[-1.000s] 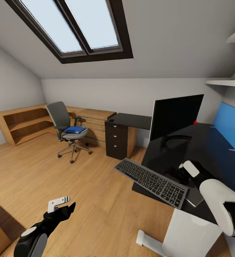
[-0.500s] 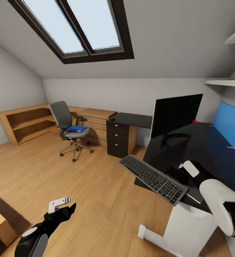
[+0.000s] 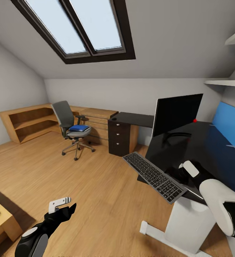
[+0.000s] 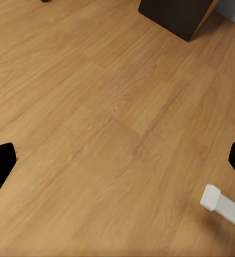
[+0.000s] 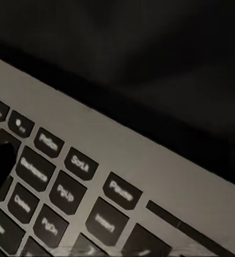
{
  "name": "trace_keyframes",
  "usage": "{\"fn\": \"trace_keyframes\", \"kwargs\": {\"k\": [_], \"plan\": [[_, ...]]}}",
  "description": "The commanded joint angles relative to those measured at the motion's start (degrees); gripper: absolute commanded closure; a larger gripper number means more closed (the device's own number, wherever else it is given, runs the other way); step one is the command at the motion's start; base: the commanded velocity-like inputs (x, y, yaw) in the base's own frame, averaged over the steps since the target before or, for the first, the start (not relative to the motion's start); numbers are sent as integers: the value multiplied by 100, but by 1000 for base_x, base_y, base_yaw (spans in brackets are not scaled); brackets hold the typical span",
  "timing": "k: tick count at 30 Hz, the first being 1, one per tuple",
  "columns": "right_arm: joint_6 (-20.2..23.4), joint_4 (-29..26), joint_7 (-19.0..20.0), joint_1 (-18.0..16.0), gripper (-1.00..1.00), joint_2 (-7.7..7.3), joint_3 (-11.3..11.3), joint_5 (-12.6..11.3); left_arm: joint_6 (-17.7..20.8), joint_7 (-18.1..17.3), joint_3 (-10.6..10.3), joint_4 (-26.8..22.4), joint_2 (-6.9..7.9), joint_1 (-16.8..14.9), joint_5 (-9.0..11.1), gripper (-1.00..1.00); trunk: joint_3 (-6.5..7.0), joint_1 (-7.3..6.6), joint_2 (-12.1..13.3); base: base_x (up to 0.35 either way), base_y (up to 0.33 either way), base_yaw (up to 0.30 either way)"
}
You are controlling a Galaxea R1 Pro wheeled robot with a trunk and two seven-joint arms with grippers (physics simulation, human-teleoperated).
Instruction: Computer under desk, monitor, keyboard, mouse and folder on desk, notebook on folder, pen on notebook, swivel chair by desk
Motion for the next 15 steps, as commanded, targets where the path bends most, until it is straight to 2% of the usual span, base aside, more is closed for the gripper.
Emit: {"fn": "trace_keyframes", "kwargs": {"k": [1,15], "plan": [[15,-10,-50,-2,-100,-1,12,-61,25,45,-4,-8,2,-3,61,-100,-6,-1,-4,-127,116,0],[9,-13,-41,-2,-100,1,15,-61,25,44,-11,-1,2,-3,61,-100,-6,-1,-4,-86,66,0]]}}
